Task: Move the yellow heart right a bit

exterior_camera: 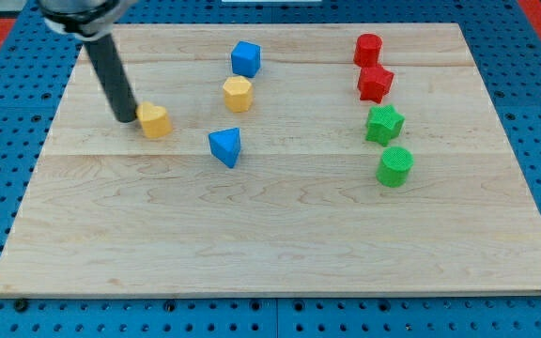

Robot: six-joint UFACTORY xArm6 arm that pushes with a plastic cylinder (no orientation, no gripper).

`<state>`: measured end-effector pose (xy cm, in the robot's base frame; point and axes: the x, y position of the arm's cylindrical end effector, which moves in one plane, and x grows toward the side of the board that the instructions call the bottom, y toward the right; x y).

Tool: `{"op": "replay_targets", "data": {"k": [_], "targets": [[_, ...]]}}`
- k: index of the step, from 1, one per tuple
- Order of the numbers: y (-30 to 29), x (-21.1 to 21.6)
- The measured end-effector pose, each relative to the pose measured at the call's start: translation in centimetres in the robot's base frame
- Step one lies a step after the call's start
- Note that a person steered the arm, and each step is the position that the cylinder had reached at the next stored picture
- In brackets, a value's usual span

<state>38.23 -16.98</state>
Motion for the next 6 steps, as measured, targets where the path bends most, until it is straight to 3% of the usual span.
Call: {"op": "replay_targets", "data": {"k": [1,2,3,6], "targets": [[4.7,0.0],[4.9,0.1],[0.5,1.7],[8.4,4.3]]}}
